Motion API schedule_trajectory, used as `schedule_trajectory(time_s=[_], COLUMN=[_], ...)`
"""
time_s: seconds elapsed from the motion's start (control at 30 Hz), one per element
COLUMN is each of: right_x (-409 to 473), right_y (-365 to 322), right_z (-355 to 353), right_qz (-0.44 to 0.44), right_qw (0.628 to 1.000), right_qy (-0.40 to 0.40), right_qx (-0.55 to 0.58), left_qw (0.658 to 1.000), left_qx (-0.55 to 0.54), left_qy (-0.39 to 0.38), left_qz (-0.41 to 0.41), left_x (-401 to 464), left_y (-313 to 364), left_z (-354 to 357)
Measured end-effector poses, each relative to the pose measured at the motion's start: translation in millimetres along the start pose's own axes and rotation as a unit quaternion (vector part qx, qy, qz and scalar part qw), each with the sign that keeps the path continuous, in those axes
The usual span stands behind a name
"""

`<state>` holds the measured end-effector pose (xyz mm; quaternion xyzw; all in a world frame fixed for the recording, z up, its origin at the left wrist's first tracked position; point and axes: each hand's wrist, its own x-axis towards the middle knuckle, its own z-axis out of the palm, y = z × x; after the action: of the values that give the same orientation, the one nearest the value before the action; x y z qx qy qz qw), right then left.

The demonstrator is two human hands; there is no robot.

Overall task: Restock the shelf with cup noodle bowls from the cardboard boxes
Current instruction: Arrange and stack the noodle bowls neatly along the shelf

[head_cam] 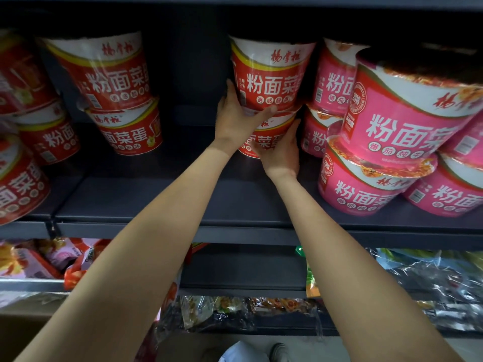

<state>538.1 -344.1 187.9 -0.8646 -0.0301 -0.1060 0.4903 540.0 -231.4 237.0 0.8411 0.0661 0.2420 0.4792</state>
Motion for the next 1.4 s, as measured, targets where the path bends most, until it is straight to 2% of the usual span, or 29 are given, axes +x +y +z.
schedule_trajectory(time_s=[0.1,0.17,0.23,0.33,0.43,0.53,0.6,0.7,0.8,1.0,1.4], right_x=[-27.0,-54.8,-79.3,-101.7,-107.1,-92.2,-75.0,-56.7,-52.9,-60.3,-138.8], right_y=[-4.0,-9.2,-19.2,-39.8,-63.3,-92.1,-112.5,-132.8,-135.4,-136.0,-90.2], right_z=[-12.2,-17.3,-17.3,-2.2,35.5,83.0,113.1,153.4,181.2,183.3,62.2], right_qz=[-0.049,-0.119,-0.186,-0.246,-0.245,-0.233,-0.188,-0.139,-0.124,-0.096,-0.097], right_qw=[0.998,0.990,0.980,0.969,0.960,0.954,0.956,0.954,0.952,0.958,0.987], right_qy=[0.030,0.070,0.073,-0.005,-0.123,-0.181,-0.223,-0.259,-0.237,-0.172,-0.054], right_qx=[-0.040,-0.040,-0.020,0.020,0.050,0.048,0.043,0.067,0.147,0.210,0.119], left_qw=[1.000,0.998,0.992,0.974,0.963,0.977,0.983,0.984,0.984,0.974,0.978], left_qx=[0.005,0.000,0.004,0.027,0.061,0.056,0.021,-0.030,-0.044,0.020,0.083], left_qy=[0.011,0.048,0.101,0.195,0.249,0.204,0.167,0.141,0.125,0.174,0.165], left_qz=[0.006,0.038,0.078,0.115,0.086,-0.012,-0.074,-0.102,-0.120,-0.140,-0.096], left_x=[-34.2,-62.5,-95.4,-128.9,-128.7,-97.9,-71.2,-36.1,-15.3,-22.5,-127.0], left_y=[10.3,10.1,3.7,-21.2,-49.4,-73.5,-83.8,-86.5,-88.1,-85.8,-2.4], left_z=[-11.2,-28.3,-53.6,-100.3,-153.7,-196.7,-212.6,-221.8,-219.5,-200.6,-143.6])
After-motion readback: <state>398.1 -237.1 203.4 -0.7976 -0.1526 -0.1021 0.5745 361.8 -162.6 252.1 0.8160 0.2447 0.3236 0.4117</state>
